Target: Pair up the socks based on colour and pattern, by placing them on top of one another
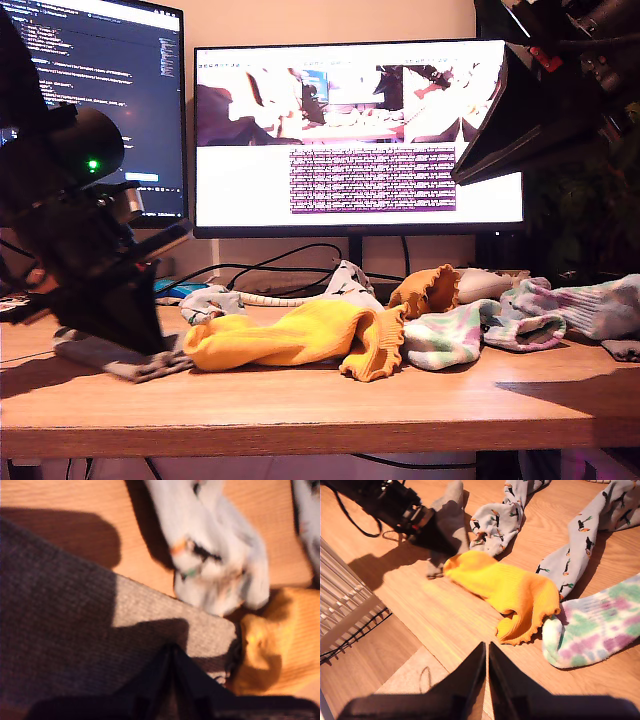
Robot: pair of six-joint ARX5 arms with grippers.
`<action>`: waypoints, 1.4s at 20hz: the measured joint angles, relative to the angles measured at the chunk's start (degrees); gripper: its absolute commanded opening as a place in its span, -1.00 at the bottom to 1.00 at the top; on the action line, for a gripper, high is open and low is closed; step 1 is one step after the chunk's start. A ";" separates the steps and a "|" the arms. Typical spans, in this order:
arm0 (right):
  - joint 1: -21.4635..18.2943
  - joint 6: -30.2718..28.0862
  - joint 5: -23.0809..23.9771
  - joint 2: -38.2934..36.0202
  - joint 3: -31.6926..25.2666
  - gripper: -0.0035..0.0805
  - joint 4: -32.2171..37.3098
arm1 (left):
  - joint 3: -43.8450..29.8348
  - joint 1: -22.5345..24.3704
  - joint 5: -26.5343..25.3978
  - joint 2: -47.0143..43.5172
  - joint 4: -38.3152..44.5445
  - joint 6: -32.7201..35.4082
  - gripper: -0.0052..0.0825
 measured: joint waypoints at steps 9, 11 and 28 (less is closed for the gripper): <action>0.00 0.00 -2.05 0.00 0.00 -0.94 0.17 | 2.38 -0.59 -15.21 -2.97 -22.86 18.14 -0.93; 0.00 0.00 -3.06 0.00 0.00 -0.94 0.39 | 2.47 -0.68 -23.50 -3.30 -25.46 21.68 -0.93; -0.02 0.07 -3.28 0.00 0.09 -0.94 0.74 | 2.84 -1.25 -18.56 -7.67 -23.50 24.74 -0.93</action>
